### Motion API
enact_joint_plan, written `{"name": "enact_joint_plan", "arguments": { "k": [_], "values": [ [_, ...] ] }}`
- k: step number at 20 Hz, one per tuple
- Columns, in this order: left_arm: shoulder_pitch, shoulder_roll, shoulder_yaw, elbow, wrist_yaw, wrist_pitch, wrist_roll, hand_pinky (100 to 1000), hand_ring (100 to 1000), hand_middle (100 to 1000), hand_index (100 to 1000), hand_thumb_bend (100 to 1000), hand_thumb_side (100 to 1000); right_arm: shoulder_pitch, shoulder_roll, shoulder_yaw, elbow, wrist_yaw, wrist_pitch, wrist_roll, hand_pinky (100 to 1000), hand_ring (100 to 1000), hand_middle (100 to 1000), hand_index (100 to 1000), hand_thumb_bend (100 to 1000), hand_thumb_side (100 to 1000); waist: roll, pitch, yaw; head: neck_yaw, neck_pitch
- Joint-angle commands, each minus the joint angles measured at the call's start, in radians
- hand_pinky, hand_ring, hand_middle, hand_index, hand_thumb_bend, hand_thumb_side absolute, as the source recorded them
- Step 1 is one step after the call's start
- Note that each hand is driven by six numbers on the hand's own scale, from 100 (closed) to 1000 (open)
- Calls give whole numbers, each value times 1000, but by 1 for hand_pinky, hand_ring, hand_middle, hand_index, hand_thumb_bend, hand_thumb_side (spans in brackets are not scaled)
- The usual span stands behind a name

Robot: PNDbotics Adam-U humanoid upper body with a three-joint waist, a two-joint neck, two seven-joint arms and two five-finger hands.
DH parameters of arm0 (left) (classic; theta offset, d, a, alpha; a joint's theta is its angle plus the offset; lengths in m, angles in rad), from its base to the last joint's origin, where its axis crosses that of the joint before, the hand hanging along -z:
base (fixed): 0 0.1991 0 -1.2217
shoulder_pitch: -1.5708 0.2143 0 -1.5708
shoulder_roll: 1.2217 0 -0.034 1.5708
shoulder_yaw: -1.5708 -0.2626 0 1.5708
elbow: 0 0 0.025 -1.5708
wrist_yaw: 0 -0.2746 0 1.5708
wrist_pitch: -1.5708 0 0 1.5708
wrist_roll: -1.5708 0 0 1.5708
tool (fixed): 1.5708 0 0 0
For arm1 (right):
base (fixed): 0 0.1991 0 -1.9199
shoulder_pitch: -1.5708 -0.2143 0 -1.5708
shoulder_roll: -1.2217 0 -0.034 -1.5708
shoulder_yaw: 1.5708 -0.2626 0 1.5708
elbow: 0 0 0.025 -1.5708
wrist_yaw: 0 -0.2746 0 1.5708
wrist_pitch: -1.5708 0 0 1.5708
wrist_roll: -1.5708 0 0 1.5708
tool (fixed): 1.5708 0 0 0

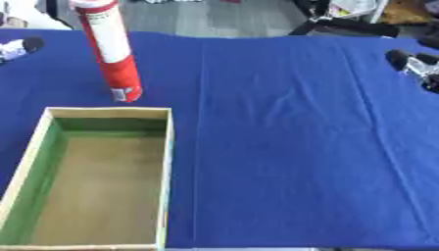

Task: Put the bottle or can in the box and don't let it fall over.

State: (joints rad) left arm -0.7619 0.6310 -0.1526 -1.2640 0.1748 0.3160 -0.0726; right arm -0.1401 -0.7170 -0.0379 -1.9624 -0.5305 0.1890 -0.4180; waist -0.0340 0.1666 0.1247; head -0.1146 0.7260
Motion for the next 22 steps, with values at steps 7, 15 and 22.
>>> {"name": "enact_joint_plan", "arguments": {
  "k": [7, 15, 22],
  "values": [
    [-78, -20, -9, 75, -48, -5, -61, 827, 958, 896, 898, 853, 325, -15, -18, -4, -15, -8, 1, 1, 877, 878, 882, 914, 605, 100, 4, -13, -4, 3, 0],
    [-114, -41, -11, 147, -59, -7, -115, 831, 961, 899, 900, 881, 343, -22, -17, 0, -16, -12, 3, 5, 878, 878, 882, 914, 611, 100, 2, -9, -7, 3, -3],
    [-133, -64, -5, 189, -52, -50, -139, 828, 962, 897, 894, 889, 339, -29, -14, 2, -19, -13, 5, 6, 878, 879, 883, 914, 615, 100, -4, -1, -13, 6, -12]
  ]
}}
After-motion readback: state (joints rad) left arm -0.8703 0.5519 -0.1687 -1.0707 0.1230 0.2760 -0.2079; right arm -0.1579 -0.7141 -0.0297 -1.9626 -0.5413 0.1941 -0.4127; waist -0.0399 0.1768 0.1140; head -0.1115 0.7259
